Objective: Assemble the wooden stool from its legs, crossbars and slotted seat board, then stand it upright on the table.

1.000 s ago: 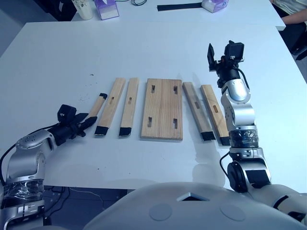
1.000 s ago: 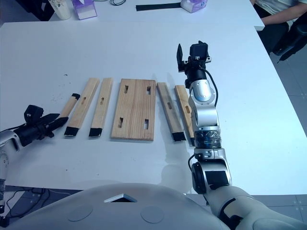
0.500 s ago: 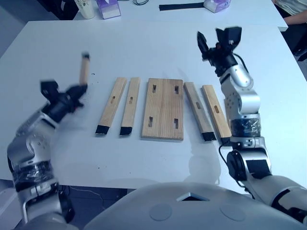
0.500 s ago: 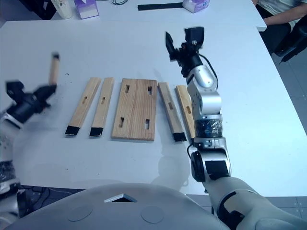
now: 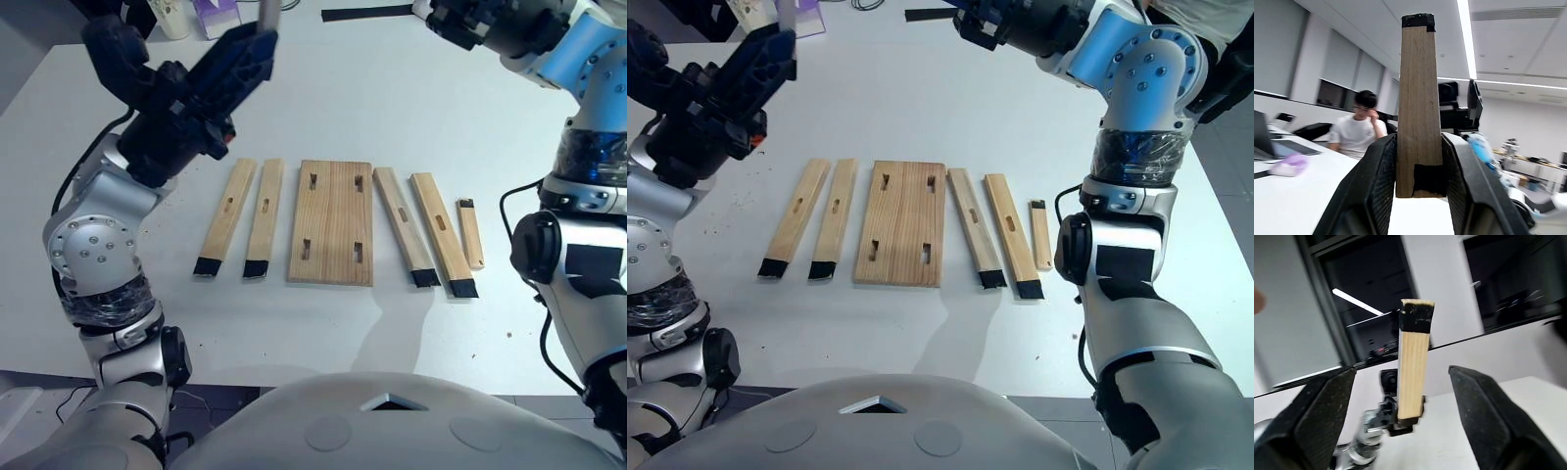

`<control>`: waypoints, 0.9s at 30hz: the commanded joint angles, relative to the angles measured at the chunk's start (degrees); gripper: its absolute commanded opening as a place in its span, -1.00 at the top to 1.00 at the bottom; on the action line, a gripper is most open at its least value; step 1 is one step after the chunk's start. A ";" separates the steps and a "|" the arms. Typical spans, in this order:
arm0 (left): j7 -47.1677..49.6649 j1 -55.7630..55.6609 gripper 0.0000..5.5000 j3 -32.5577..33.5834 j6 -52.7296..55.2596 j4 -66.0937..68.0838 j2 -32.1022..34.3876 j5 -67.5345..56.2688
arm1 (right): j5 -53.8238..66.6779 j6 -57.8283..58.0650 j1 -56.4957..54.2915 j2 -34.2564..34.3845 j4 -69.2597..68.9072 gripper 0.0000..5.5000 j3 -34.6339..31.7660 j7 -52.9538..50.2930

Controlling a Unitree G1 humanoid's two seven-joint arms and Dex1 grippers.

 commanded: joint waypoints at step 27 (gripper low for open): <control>-4.45 7.60 0.52 -6.47 -1.80 -5.41 3.66 1.12 | -6.16 -1.04 -2.44 -3.94 -0.70 0.44 8.60 10.94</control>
